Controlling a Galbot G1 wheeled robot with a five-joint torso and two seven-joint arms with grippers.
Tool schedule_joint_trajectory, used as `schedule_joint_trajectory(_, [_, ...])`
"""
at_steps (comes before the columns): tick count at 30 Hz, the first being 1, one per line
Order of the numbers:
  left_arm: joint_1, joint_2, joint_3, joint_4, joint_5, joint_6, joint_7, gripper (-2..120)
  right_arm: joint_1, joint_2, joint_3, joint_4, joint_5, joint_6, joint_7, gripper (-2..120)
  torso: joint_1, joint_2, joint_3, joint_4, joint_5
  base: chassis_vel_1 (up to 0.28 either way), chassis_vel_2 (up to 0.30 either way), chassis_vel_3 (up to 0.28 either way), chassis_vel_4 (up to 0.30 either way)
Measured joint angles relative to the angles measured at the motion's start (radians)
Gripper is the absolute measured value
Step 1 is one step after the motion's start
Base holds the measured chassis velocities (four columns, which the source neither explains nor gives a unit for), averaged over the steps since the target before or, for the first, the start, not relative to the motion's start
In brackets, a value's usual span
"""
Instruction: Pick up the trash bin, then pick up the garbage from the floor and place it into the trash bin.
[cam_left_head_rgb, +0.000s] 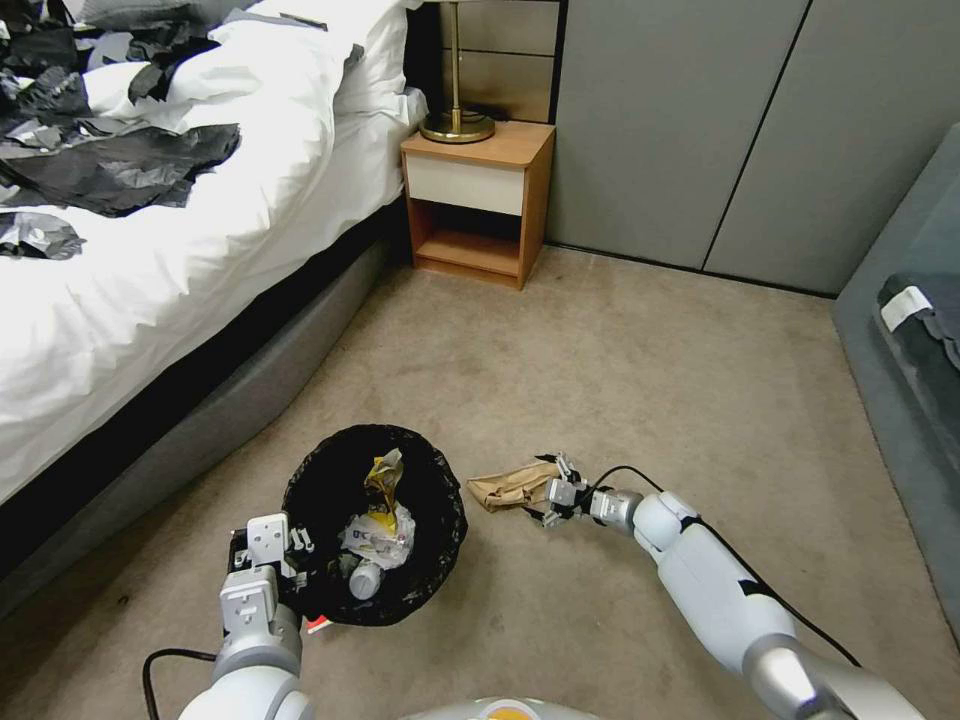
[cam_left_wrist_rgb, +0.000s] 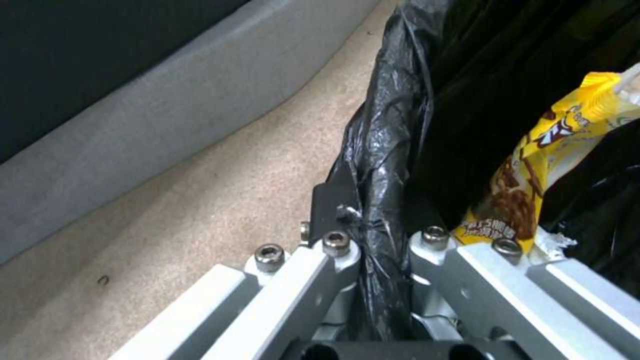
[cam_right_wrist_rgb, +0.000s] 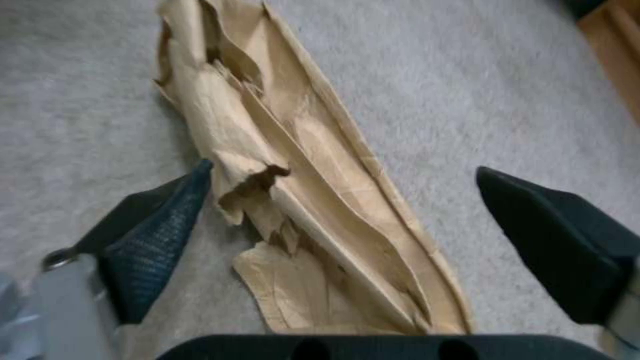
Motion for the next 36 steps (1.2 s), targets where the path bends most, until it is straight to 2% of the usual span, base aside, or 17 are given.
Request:
schedule_joint_trajectory(3, [0.007,-0.001,-0.004,-0.004,0.000,-0.002,0.000,1,0.017,0.013,0.000,-0.033,0.001,0.001,0.003,85,0.000,0.000,0.000,-0.0001,0.0002,0.000,0.000,0.000,0.000])
schedule_joint_trajectory(5, [0.014,-0.001,-0.009,-0.006,0.001,-0.005,0.000,1,0.033,0.023,-0.001,-0.055,0.002,0.003,0.003,75,0.000,0.000,0.000,0.0000,0.0000,0.000,0.000,0.000,0.000])
schedule_joint_trajectory(6, [0.014,-0.001,-0.009,-0.006,0.001,-0.005,0.000,1,0.033,0.023,-0.001,-0.055,0.002,0.003,0.003,75,0.000,0.000,0.000,0.0000,0.0000,0.000,0.000,0.000,0.000])
schedule_joint_trajectory(9, [0.020,-0.002,-0.014,-0.010,0.001,-0.007,0.000,1,0.043,0.035,-0.005,-0.077,0.012,0.003,0.001,59,0.000,0.000,0.000,-0.0001,0.0002,0.000,0.000,0.000,0.000])
schedule_joint_trajectory(12, [0.020,-0.002,-0.014,-0.010,0.001,-0.007,0.000,1,0.044,0.038,-0.006,-0.081,0.018,0.002,0.001,54,0.000,0.000,0.000,0.0000,0.0001,0.000,0.000,0.000,0.000])
schedule_joint_trajectory(15, [0.019,-0.003,-0.012,-0.011,0.001,-0.008,0.000,1,0.039,0.046,-0.008,-0.088,0.034,-0.004,-0.001,38,0.000,0.000,0.000,-0.0001,0.0001,0.000,0.000,0.000,0.000])
schedule_joint_trajectory(16, [0.019,-0.003,-0.012,-0.011,0.001,-0.008,0.000,1,0.039,0.046,-0.008,-0.088,0.034,-0.004,-0.001,38,0.000,0.000,0.000,-0.0001,0.0001,0.000,0.000,0.000,0.000])
schedule_joint_trajectory(19, [0.017,-0.003,-0.009,-0.011,0.001,-0.008,0.000,1,0.027,0.047,-0.008,-0.088,0.049,-0.009,-0.003,25,0.000,0.000,0.000,-0.0001,0.0001,0.000,0.000,0.000,0.000])
schedule_joint_trajectory(20, [0.017,-0.003,-0.009,-0.011,0.001,-0.008,0.000,1,0.027,0.047,-0.008,-0.088,0.049,-0.009,-0.003,25,0.000,0.000,0.000,-0.0001,0.0001,0.000,0.000,0.000,0.000])
schedule_joint_trajectory(22, [0.013,-0.003,-0.008,-0.011,0.001,-0.008,0.000,1,0.017,0.048,-0.007,-0.086,0.068,-0.012,-0.004,14,0.000,0.000,0.000,-0.0001,0.0002,0.000,0.000,0.000,0.000])
schedule_joint_trajectory(24, [0.013,-0.003,-0.008,-0.011,0.000,-0.008,0.000,1,0.016,0.048,-0.007,-0.085,0.070,-0.013,-0.004,11,0.000,0.000,0.000,-0.0001,0.0002,0.000,0.000,0.000,0.000])
schedule_joint_trajectory(25, [0.013,-0.003,-0.008,-0.010,-0.001,-0.010,0.000,1,0.010,0.049,-0.006,-0.083,0.076,-0.014,-0.004,3,0.000,0.000,0.000,-0.0001,0.0001,0.000,0.000,0.000,0.000])
schedule_joint_trajectory(36, [-0.001,0.007,-0.012,-0.006,-0.015,-0.012,0.000,1,-0.016,0.052,-0.001,-0.056,0.103,-0.016,-0.003,0,0.000,0.000,0.000,-0.0001,0.0002,0.000,0.000,0.000,0.000])
